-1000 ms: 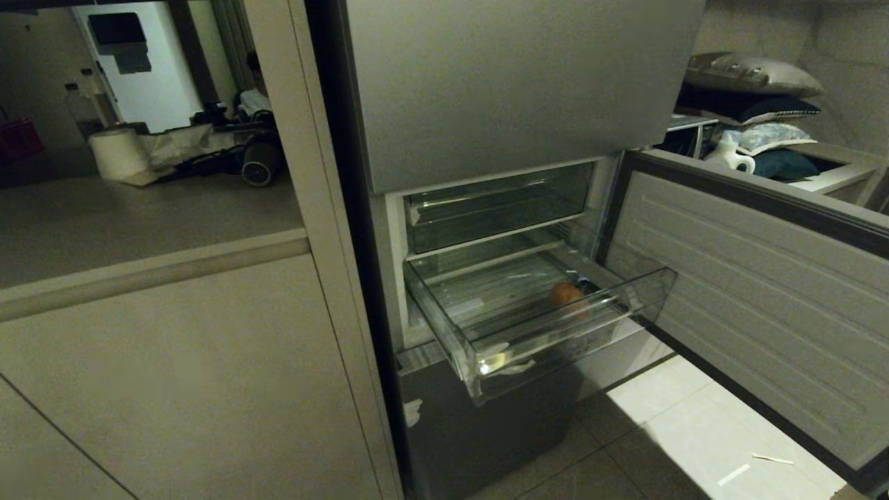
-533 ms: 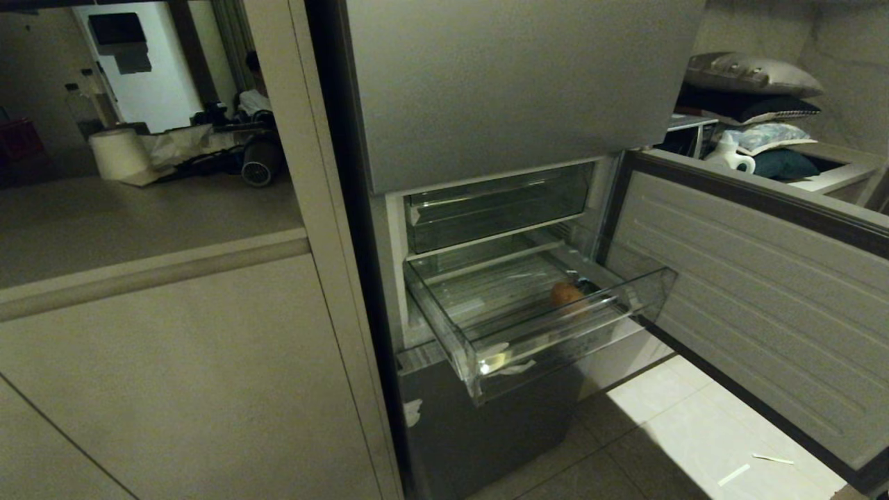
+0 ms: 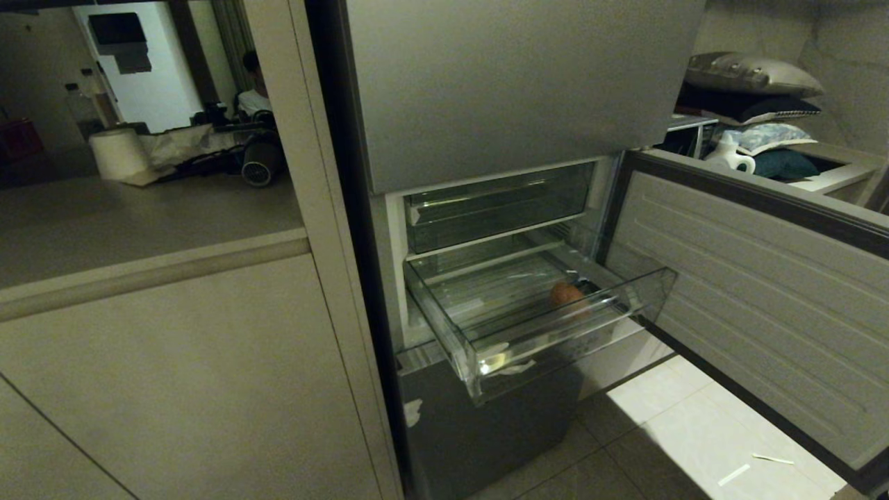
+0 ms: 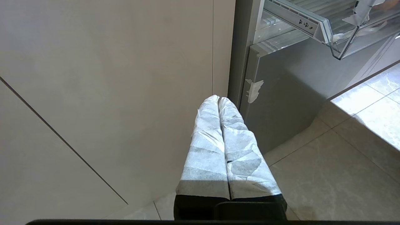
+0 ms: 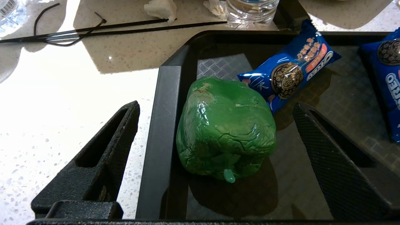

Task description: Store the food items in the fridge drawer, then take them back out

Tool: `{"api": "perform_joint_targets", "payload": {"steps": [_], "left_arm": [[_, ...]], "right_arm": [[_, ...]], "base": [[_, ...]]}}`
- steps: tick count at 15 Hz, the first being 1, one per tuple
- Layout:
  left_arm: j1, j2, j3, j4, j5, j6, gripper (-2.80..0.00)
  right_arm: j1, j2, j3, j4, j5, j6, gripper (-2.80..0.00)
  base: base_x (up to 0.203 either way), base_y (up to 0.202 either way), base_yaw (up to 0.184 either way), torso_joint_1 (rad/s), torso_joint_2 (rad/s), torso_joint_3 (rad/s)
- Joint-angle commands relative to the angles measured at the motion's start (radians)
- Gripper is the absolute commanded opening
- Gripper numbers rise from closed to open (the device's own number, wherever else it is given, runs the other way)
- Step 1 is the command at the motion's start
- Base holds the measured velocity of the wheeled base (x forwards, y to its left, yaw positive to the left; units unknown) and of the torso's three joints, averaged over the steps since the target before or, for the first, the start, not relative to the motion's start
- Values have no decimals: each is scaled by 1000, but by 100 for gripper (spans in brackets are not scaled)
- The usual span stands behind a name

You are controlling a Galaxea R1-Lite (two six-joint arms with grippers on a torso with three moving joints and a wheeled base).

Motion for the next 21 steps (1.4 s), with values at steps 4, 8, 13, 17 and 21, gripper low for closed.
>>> {"api": "perform_joint_targets", "payload": {"steps": [4, 8, 13, 17, 21], "left_arm": [[0, 1, 0, 1, 0, 0, -280], [0, 1, 0, 1, 0, 0, -280], [0, 1, 0, 1, 0, 0, -280], [0, 1, 0, 1, 0, 0, -280], [0, 1, 0, 1, 0, 0, -280]], "right_arm": [[-1, 18, 2, -6, 1, -3, 0], [-2, 47, -6, -7, -9, -4, 0], [-11, 68, -30, -7, -20, -6, 0], [-12, 99, -49, -6, -20, -6, 0], [-8, 129, -75, -6, -17, -6, 0]], "base": [[0, 0, 0, 0, 0, 0], [0, 0, 0, 0, 0, 0], [0, 0, 0, 0, 0, 0], [0, 0, 0, 0, 0, 0], [0, 0, 0, 0, 0, 0]]}}
